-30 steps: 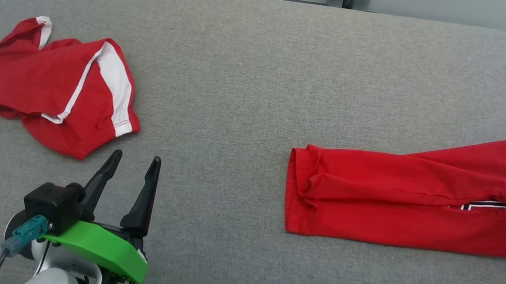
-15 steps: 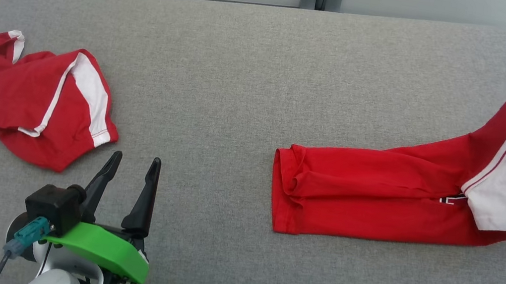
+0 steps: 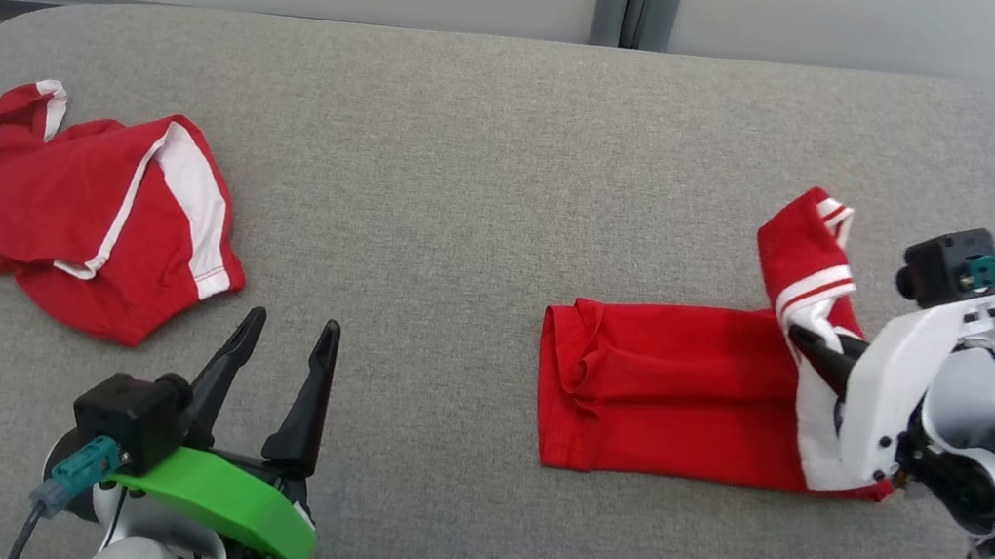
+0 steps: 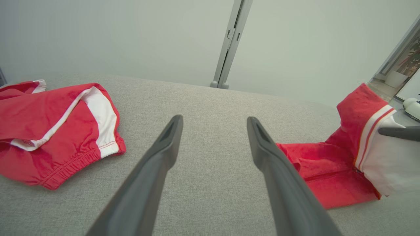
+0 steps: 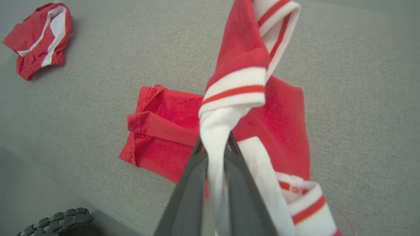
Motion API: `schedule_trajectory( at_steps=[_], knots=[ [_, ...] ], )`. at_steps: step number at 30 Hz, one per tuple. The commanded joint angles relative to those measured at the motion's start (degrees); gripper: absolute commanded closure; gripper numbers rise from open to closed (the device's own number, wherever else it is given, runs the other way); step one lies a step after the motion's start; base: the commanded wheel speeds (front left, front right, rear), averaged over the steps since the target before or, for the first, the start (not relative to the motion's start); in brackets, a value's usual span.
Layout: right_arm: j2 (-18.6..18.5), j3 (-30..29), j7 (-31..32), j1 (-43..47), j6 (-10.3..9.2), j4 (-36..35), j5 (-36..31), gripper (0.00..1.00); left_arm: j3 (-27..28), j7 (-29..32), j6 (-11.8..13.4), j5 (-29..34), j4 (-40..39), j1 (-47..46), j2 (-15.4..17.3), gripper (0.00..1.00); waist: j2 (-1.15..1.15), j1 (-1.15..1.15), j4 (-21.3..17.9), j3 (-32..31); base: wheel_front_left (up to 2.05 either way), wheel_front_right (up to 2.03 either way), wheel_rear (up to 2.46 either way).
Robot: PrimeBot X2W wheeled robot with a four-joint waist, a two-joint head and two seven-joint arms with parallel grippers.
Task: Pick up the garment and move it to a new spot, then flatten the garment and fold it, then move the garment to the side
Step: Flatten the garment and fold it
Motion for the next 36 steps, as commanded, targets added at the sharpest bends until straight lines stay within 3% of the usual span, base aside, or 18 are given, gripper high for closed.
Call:
schedule_trajectory(
  at_steps=[1,7,13,22,23,24,25,36],
  knots=[
    [2.4,0.6,1.4,0.8,-0.06,-0.3,-1.5,1.0,-0.3,-0.4,-0.5,-0.5,0.5,0.1,-0.6,0.0,0.0,0.0,0.9,-0.2,0.0,0.0,0.0],
    [9.4,1.2,4.2,-0.3,-0.06,2.6,-3.8,1.0,-0.7,-0.8,-1.6,-0.4,1.7,-1.2,-1.8,0.0,0.0,0.0,3.4,-0.3,0.0,0.0,0.0],
    [13.7,1.7,4.5,-2.5,-0.05,7.4,-7.3,1.0,-1.3,-1.1,-2.3,0.0,2.5,-1.8,-2.8,0.0,0.0,0.0,5.8,0.1,0.0,0.0,0.0],
    [16.2,3.2,6.4,-5.4,-0.04,14.1,-11.3,0.98,-1.8,-1.4,-3.3,0.3,4.1,-2.9,-4.2,0.0,0.0,0.0,8.3,1.0,0.0,0.0,0.0],
    [16.4,3.2,6.4,-5.7,-0.04,14.6,-11.6,0.69,-1.8,-1.4,-3.3,0.3,4.2,-2.9,-4.3,0.0,0.0,0.0,8.4,1.0,0.0,0.0,0.0],
    [16.7,3.4,6.5,-6.1,-0.04,15.0,-12.0,0.22,-1.8,-1.4,-3.4,0.3,4.4,-2.9,-4.3,0.0,0.0,0.0,8.4,1.0,0.0,0.0,0.0],
    [17.0,3.5,6.5,-6.5,-0.04,15.3,-12.3,0.0,-1.8,-1.4,-3.4,0.3,4.5,-2.9,-4.4,0.0,0.0,0.0,8.4,0.9,0.0,0.0,0.0],
    [19.9,1.6,6.1,-11.3,-0.05,15.2,-13.9,0.0,-1.9,-1.8,-3.5,0.1,5.5,-1.4,-4.7,0.0,0.0,0.0,6.4,-0.9,0.0,0.0,0.0]
  ],
)
